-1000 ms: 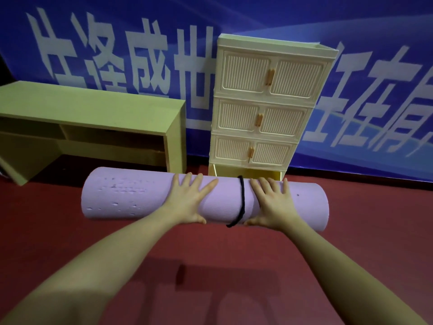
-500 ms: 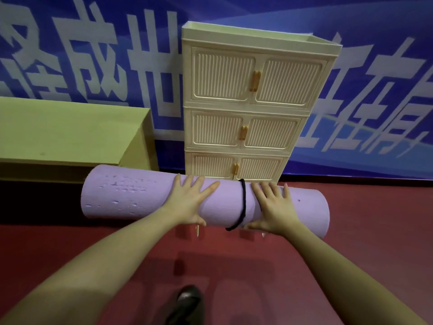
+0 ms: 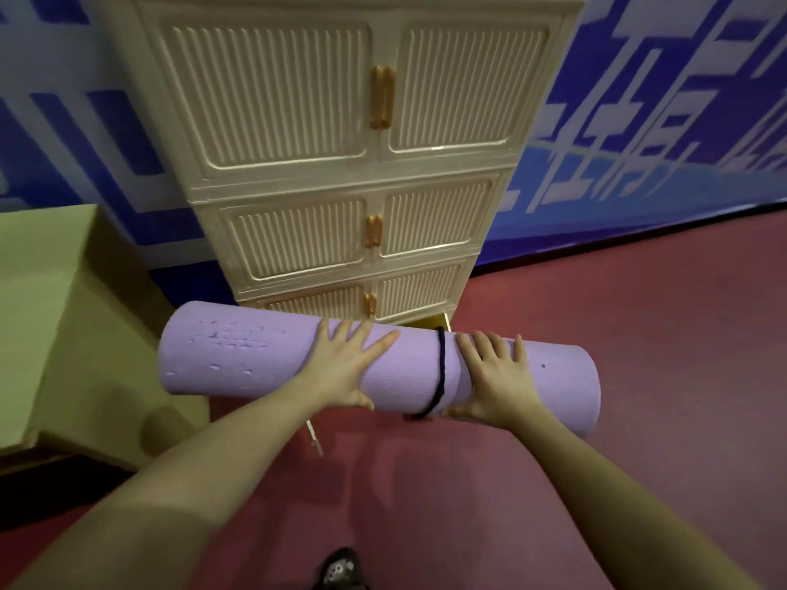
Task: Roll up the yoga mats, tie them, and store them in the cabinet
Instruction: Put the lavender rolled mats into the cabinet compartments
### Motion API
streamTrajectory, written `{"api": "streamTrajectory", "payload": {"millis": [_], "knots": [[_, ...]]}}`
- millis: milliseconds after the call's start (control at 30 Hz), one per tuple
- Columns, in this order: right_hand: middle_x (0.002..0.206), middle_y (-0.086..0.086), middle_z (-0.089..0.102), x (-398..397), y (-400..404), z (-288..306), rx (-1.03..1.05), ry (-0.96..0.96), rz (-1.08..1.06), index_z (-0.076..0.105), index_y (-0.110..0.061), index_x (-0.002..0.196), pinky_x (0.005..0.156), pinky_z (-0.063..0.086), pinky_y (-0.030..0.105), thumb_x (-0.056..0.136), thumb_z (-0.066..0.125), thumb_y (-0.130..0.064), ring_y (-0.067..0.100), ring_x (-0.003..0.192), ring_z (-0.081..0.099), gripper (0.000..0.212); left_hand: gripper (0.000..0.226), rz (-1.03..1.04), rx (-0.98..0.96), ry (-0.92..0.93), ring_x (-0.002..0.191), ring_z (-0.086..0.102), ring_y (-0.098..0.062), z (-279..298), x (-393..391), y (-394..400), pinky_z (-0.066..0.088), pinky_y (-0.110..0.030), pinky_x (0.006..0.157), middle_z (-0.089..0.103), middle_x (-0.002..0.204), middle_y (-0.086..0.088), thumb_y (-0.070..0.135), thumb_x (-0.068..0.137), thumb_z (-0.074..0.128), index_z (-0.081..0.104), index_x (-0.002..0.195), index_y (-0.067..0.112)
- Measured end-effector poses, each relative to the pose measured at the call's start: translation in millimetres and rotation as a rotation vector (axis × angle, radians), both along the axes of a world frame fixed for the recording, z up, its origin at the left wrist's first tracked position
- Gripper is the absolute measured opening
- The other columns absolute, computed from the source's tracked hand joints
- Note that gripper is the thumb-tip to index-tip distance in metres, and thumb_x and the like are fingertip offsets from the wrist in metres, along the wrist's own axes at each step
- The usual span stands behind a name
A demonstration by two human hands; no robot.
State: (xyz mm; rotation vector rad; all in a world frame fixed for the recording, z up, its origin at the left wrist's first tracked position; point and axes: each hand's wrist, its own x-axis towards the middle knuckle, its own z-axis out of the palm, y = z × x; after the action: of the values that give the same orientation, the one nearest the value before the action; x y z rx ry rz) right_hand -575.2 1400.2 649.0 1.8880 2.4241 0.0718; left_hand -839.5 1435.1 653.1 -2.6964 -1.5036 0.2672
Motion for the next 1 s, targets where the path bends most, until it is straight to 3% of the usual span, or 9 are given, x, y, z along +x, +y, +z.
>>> {"api": "streamTrajectory", "payload": {"millis": [133,200,367,567,667,800,1000], "knots": [[0.114,0.008,0.058,19.0,1.4,-38.0,-0.039,0.035,-0.099,0.052,-0.01,0.126,0.087,0.04,0.052,0.044,0.051,-0.092,0.036,0.1,0.055,0.116,0.12,-0.143,-0.071,0.022,0.136,0.026,-0.036,-33.2,25.0,33.9,0.019,-0.057,0.106,0.022,0.153,-0.013,0.073,0.06,0.067,-0.003,0.151,0.036],[0.112,0.007,0.058,29.1,-1.7,-60.6,-0.06,0.07,-0.14,0.053,-0.009,0.126,0.082,0.041,0.047,0.044,0.051,-0.093,0.035,0.097,0.055,0.116,0.121,-0.198,-0.072,0.015,0.132,0.031,-0.037,-54.9,39.2,44.5,0.022,-0.058,0.104,0.028,0.15,-0.015,0.073,0.057,0.07,0.005,0.151,0.034],[0.108,0.01,0.059,53.8,-1.1,-133.9,-0.066,0.13,-0.207,0.055,-0.006,0.123,0.079,0.041,0.047,0.051,0.045,-0.094,0.036,0.091,0.055,0.113,0.13,-0.243,-0.149,0.069,0.114,0.052,-0.042,-130.3,71.0,63.9,0.04,-0.06,0.088,0.053,0.131,-0.018,0.077,0.035,0.075,0.018,0.144,0.033],[0.115,0.012,0.058,88.3,12.3,-258.2,-0.096,0.099,-0.259,0.054,-0.007,0.125,0.085,0.04,0.049,0.049,0.052,-0.092,0.036,0.097,0.053,0.114,0.118,-0.293,-0.144,0.038,0.134,0.03,-0.04,-251.2,109.4,86.4,0.022,-0.058,0.104,0.031,0.15,-0.015,0.073,0.056,0.07,0.008,0.151,0.037],[0.117,0.014,0.058,103.3,17.9,-328.1,-0.092,0.092,-0.284,0.054,-0.007,0.126,0.085,0.04,0.05,0.05,0.053,-0.09,0.037,0.098,0.054,0.112,0.123,-0.303,-0.129,0.053,0.13,0.038,-0.041,-322.9,123.9,94.5,0.028,-0.06,0.102,0.038,0.146,-0.015,0.075,0.051,0.072,0.01,0.151,0.037],[0.116,0.016,0.058,116.5,22.3,-421.5,-0.078,0.079,-0.31,0.054,-0.006,0.125,0.084,0.041,0.05,0.051,0.052,-0.087,0.039,0.098,0.055,0.11,0.126,-0.33,-0.087,0.038,0.119,0.051,-0.043,-417.6,139.7,106.5,0.039,-0.062,0.092,0.051,0.135,-0.017,0.077,0.04,0.074,0.026,0.147,0.033],[0.113,0.015,0.06,116.5,25.5,-535.3,-0.042,0.065,-0.36,0.056,-0.006,0.123,0.081,0.043,0.049,0.052,0.045,-0.089,0.038,0.096,0.056,0.11,0.123,-0.391,-0.046,0.036,0.125,0.045,-0.045,-528.1,150.3,121.9,0.034,-0.061,0.097,0.045,0.141,-0.019,0.071,0.042,0.078,0.03,0.148,0.031]]}}
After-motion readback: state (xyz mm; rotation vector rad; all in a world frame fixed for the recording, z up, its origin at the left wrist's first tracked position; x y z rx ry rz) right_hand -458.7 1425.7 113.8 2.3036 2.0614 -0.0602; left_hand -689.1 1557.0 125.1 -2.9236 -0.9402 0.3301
